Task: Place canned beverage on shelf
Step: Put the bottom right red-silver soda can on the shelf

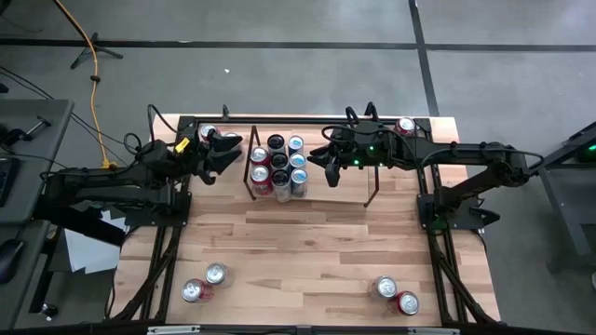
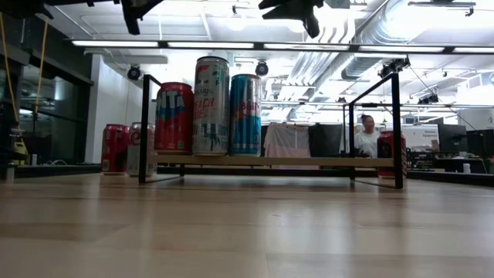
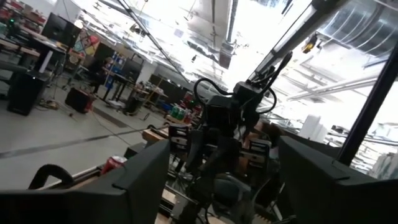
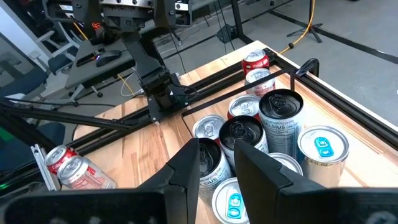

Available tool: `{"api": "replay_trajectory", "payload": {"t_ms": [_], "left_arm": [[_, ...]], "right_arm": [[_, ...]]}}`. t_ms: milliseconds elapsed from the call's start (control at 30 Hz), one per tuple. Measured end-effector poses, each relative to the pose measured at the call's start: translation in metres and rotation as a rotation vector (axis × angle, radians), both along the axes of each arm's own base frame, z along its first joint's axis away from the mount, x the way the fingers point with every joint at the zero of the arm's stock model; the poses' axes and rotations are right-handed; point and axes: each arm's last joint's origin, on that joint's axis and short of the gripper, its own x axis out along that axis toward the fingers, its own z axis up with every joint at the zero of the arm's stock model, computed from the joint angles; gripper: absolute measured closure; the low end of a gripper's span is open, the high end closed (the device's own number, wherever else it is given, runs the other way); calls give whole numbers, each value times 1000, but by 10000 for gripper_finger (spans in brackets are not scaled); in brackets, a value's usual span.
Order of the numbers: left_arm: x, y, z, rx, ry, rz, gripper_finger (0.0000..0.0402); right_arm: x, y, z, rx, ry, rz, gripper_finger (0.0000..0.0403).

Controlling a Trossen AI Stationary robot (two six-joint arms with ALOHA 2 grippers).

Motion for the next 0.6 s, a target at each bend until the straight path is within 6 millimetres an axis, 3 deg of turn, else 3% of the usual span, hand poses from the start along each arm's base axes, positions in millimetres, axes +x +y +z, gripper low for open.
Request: {"api": "replay_trajectory", "payload": {"t_ms": [333,467,600], "left_arm": [[0,-1,0,19,3,-13,140],[0,-1,1,22,3,-12,140],[0,-1,1,22,2,-12,140]], "right_arm": [[0,-2,0,-1,-1,-10,317],[-1,-6,1,-7,-8,-91,315],[-2,-13,0,22,-9,-129,286]]}}
